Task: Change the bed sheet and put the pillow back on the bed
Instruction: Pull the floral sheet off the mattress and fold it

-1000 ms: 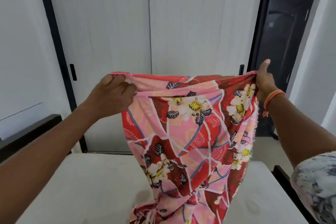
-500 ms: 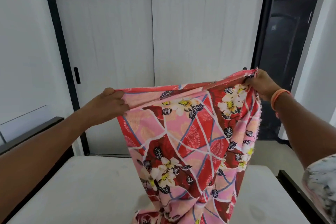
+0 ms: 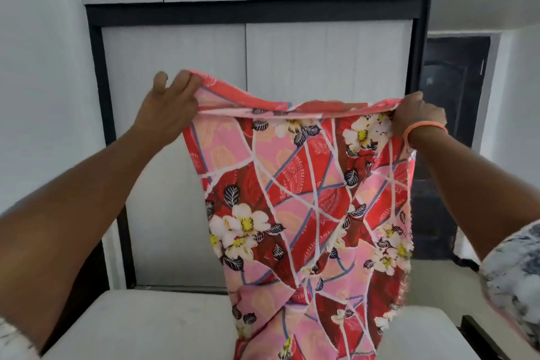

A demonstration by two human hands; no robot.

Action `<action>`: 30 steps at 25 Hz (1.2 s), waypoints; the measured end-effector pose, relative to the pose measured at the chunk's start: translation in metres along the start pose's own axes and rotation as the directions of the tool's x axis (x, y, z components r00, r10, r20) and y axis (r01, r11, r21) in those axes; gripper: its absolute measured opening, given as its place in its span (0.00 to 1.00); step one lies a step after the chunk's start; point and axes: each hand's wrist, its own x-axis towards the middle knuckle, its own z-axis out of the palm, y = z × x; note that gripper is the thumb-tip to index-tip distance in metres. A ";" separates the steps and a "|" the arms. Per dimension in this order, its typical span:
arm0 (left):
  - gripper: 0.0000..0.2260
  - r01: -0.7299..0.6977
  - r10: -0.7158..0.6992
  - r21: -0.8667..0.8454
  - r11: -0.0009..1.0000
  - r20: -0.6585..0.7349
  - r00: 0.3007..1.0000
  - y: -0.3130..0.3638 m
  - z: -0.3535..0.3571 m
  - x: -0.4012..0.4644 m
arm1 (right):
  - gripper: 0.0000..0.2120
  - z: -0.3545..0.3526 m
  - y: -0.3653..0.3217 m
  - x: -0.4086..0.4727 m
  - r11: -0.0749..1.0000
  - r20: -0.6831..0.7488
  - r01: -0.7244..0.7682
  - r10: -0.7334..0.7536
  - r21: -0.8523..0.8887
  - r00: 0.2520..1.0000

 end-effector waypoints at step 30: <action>0.13 0.695 -0.707 0.244 0.676 -0.051 0.705 -0.187 -0.057 0.122 | 0.15 -0.131 -0.127 0.099 -0.119 0.152 -0.146 0.039 0.982 0.988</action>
